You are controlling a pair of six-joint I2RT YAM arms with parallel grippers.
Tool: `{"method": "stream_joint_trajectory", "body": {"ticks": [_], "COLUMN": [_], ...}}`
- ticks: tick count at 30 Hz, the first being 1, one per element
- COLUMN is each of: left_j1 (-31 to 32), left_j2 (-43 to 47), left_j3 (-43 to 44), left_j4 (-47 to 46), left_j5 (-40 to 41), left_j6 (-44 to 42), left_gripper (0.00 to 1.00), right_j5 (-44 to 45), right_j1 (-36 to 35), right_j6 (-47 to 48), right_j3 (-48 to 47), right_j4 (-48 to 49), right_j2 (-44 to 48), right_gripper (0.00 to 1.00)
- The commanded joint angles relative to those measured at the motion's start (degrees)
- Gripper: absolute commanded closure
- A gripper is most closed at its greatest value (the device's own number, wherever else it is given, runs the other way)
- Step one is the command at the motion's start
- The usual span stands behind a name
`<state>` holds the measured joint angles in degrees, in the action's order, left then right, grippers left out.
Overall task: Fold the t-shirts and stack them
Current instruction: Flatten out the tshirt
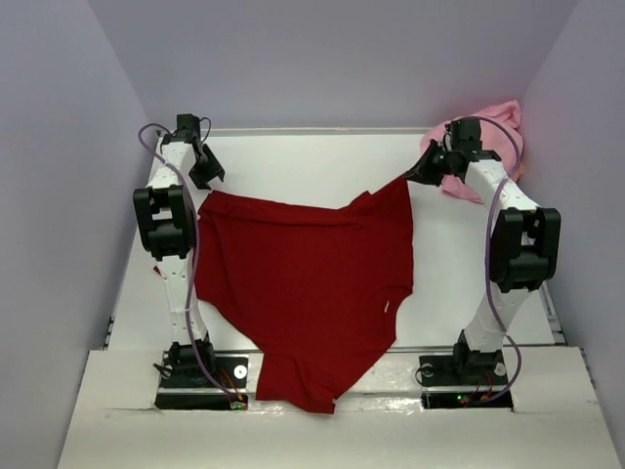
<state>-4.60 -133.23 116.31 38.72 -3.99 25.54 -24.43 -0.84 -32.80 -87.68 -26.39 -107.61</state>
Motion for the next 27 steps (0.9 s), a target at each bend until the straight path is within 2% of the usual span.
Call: {"method": "stream_joint_trajectory", "body": {"ticks": [1, 11, 27], "left_j1": [-0.41, -0.32, -0.23], "left_j2": [1.39, 1.66, 0.08], "left_j3": [2.69, 0.58, -0.73], "left_j4": [1.88, 2.15, 4.0], "left_j5": [0.13, -1.72, -0.23], "left_j6": [-0.67, -0.4, -0.58], "left_gripper": [0.47, 0.47, 0.49], "right_j5": [-0.36, -0.36, -0.01], "right_j1": [-0.3, -0.3, -0.3], "right_j6": [0.63, 0.72, 0.54], "right_j3": [-2.94, -3.73, -2.94], "right_j4": [1.7, 1.52, 1.52], "right_j2": [0.74, 0.39, 1.09], "right_gripper": [1.0, 1.0, 1.0]}}
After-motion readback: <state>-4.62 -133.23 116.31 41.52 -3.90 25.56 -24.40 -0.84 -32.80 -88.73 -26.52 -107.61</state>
